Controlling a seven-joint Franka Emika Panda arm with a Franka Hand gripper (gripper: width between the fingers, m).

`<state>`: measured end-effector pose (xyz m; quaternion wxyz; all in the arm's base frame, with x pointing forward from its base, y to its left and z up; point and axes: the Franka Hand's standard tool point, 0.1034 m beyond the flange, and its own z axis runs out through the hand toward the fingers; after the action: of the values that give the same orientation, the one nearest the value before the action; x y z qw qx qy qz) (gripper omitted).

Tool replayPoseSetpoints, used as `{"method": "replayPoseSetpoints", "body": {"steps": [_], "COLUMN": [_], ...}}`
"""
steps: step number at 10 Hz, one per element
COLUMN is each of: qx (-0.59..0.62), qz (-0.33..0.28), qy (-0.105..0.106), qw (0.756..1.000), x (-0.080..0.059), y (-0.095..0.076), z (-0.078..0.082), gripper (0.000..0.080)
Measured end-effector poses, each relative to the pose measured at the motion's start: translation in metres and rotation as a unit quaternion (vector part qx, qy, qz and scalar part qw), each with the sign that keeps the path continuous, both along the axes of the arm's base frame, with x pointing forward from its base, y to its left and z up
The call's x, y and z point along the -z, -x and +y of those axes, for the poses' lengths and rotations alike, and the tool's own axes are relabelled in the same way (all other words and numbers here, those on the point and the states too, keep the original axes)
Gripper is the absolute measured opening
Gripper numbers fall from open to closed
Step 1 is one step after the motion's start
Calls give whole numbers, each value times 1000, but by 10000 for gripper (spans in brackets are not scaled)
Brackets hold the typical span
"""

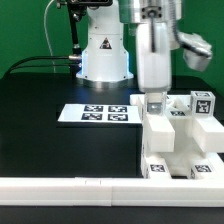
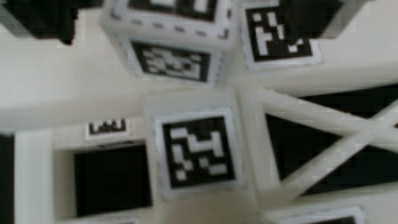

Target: Assemble chair

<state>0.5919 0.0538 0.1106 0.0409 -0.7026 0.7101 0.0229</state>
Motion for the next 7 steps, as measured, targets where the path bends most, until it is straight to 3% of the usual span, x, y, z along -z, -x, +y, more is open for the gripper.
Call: {"method": "replayPoseSetpoints", "body": {"steps": [2,5,7], "qx": [-173,-270,-424], "qz": [-7,-16,-25], "qy": [0,3,13], "qw": [985,963,905], "x": [3,4,2], "y": [3,3,1], "z": [6,3,-4], "gripper": [643,649,649]}}
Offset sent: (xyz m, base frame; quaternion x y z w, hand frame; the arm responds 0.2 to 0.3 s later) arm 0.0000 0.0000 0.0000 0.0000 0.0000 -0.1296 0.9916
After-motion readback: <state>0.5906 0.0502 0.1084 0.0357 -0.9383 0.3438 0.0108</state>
